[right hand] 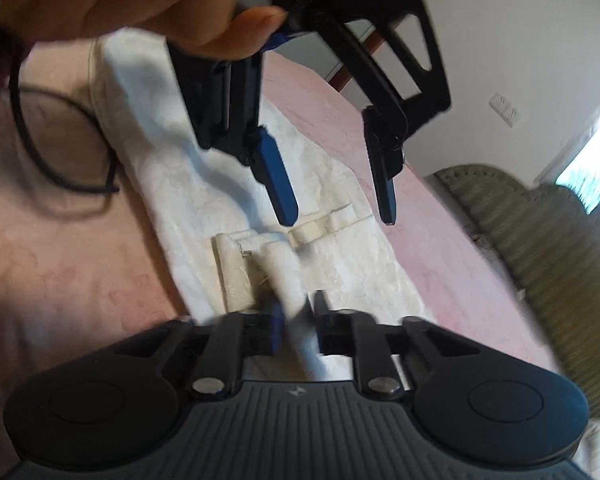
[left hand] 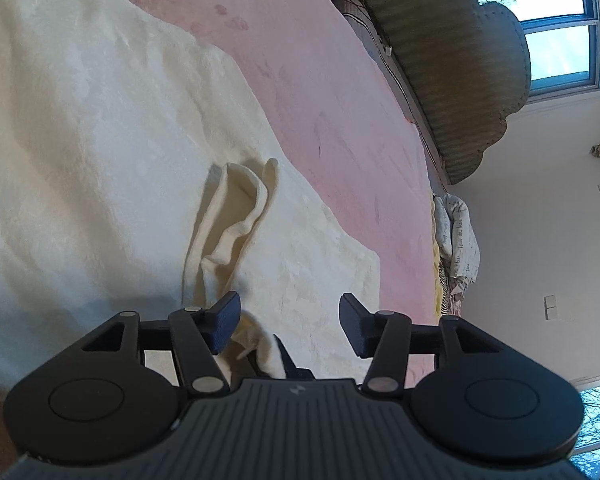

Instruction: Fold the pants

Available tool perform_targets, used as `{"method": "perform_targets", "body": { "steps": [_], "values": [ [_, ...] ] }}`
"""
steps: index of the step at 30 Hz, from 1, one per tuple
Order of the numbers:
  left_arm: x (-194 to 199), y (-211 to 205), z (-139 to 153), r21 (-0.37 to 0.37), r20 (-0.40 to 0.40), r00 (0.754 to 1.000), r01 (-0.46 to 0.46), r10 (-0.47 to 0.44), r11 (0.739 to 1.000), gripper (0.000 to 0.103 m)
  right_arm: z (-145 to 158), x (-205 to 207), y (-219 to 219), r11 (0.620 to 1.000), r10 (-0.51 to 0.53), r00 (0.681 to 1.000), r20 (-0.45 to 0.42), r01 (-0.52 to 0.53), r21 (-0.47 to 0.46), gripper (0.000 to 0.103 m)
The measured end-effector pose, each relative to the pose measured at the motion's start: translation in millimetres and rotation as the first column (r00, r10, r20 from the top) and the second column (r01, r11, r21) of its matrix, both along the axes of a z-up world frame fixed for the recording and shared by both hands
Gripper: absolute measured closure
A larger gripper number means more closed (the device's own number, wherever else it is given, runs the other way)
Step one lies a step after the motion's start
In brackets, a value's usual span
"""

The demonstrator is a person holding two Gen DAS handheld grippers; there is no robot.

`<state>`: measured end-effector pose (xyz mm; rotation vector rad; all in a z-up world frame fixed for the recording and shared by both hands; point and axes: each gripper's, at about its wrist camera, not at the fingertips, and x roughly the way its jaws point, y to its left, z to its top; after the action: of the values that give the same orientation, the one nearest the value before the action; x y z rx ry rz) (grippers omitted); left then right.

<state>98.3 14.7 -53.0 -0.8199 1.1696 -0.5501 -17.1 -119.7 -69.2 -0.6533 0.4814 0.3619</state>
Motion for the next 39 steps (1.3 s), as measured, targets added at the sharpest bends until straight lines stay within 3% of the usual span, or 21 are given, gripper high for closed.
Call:
{"method": "perform_targets", "body": {
  "steps": [4, 7, 9, 10, 11, 14, 16, 17, 18, 21, 24, 27, 29, 32, 34, 35, 36, 37, 39],
  "values": [
    [11, -13, -10, 0.017, -0.025, 1.0, -0.01, 0.011, 1.0, 0.046, 31, 6, -39, 0.957, -0.054, 0.997, -0.052, 0.067, 0.283, 0.095],
    [18, -21, -21, -0.022, -0.065, 0.998, -0.013, 0.011, 1.0, 0.048, 44, 10, -63, 0.904, -0.071, 0.993, -0.094, 0.104, 0.415, 0.095],
    [22, -26, -29, -0.028, -0.097, 0.995, -0.016, 0.013, 0.999, 0.066, 46, 9, -70, 0.887, -0.064, 0.992, -0.105, 0.104, 0.451, 0.095],
    [23, -28, -34, -0.021, -0.123, 0.992, -0.02, 0.017, 1.0, 0.085, 47, 9, -72, 0.876, -0.061, 0.992, -0.112, 0.107, 0.471, 0.095],
    [24, -30, -37, -0.019, -0.129, 0.992, -0.01, 0.007, 1.0, 0.095, 48, 9, -75, 0.864, -0.057, 0.991, -0.125, 0.111, 0.491, 0.095],
    [21, -31, -37, 0.017, -0.102, 0.995, -0.006, 0.008, 1.0, 0.102, 53, 4, -80, 0.849, 0.03, 0.985, -0.17, 0.064, 0.524, 0.095],
    [19, -30, -32, 0.043, -0.068, 0.998, -0.005, 0.008, 0.999, 0.102, 62, 0, -97, 0.79, 0.099, 0.983, -0.155, 0.017, 0.612, 0.095],
    [17, -30, -30, 0.058, -0.051, 0.999, -0.007, 0.01, 0.998, 0.102, 65, 3, -105, 0.76, 0.076, 0.983, -0.167, 0.052, 0.648, 0.094],
    [16, -30, -27, 0.071, -0.036, 0.999, -0.009, 0.011, 0.997, 0.102, 65, 11, -110, 0.752, 0.016, 0.98, -0.198, 0.118, 0.648, 0.094],
    [7, -26, -19, 0.096, 0.011, 1.0, -0.012, 0.01, 0.995, 0.102, 44, 39, -99, 0.837, -0.158, 0.952, -0.261, 0.269, 0.476, 0.094],
    [-4, -17, -11, 0.126, 0.044, 0.999, -0.027, 0.022, 0.992, 0.102, 31, 49, -82, 0.837, -0.099, 0.944, -0.315, 0.25, 0.486, 0.094],
    [-8, -14, -10, 0.2, 0.08, 0.996, -0.052, 0.036, 0.978, 0.102, 31, 40, -54, 0.882, -0.046, 0.963, -0.266, 0.164, 0.441, 0.094],
    [-3, -17, -21, 0.232, 0.058, 0.998, -0.04, 0.027, 0.972, 0.1, 20, 43, -39, 0.903, -0.042, 0.959, -0.281, 0.157, 0.4, 0.094],
    [-3, -12, -20, 0.212, 0.065, 0.998, -0.033, 0.019, 0.977, 0.099, 11, 48, -37, 0.902, -0.056, 0.957, -0.284, 0.171, 0.397, 0.094],
    [-2, -7, -18, 0.205, 0.062, 0.998, -0.026, 0.014, 0.978, 0.097, 19, 46, -44, 0.872, -0.077, 0.951, -0.3, 0.21, 0.442, 0.093],
    [-2, -6, -17, 0.204, 0.062, 0.998, -0.02, 0.007, 0.979, 0.089, 22, 45, -48, 0.856, -0.072, 0.952, -0.298, 0.212, 0.472, 0.093],
    [-1, -4, -16, 0.205, 0.061, 0.998, -0.02, 0.008, 0.979, 0.089, 24, 48, -52, 0.843, -0.057, 0.952, -0.301, 0.208, 0.497, 0.093],
    [-1, -1, -15, 0.216, 0.06, 0.998, -0.028, 0.016, 0.976, 0.09, 23, 50, -53, 0.842, -0.045, 0.948, -0.316, 0.206, 0.498, 0.093],
    [-2, 2, -9, 0.247, 0.083, 0.996, -0.037, 0.018, 0.968, 0.089, 14, 54, -47, 0.877, -0.059, 0.942, -0.331, 0.207, 0.433, 0.093]
  ]
}}
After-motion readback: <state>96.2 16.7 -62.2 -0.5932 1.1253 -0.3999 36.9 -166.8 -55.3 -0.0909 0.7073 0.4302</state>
